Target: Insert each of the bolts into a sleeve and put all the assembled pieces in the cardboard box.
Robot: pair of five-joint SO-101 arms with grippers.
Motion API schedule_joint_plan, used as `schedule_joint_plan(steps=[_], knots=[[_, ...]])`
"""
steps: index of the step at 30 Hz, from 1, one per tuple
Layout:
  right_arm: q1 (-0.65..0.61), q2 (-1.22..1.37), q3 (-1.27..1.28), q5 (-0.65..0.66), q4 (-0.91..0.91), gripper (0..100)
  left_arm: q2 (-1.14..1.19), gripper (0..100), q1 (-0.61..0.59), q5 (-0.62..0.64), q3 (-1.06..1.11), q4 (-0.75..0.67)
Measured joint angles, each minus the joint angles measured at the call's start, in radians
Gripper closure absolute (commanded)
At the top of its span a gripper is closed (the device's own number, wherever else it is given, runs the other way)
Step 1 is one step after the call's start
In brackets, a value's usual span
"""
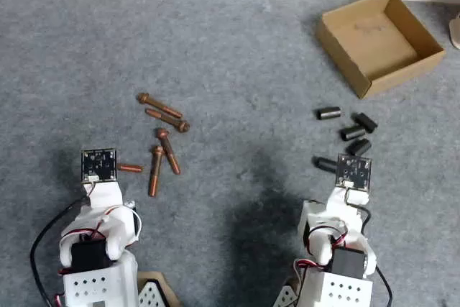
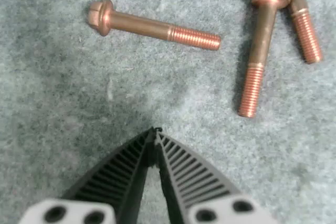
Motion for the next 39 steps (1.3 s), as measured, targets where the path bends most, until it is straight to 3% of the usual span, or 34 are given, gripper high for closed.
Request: schedule_joint_plan(steps=[10, 18, 22, 39], knots=[[-0.118, 0.0, 0.0, 0.002, 0.0, 99.5, 0.0, 99, 0.02, 0.003, 0.0, 0.002], [-0.327, 0.0, 0.0, 0.002, 0.0, 99.5, 0.0, 99, 0.02, 0.003, 0.0, 0.008], [-0.46, 0.0, 0.0, 0.002, 0.0, 99.5, 0.0, 99, 0.086, 0.003, 0.0, 0.008], [-0.459, 0.0, 0.0, 0.002, 0.0, 99.5, -0.002, 99, 0.094, 0.104, -0.006, 0.008]])
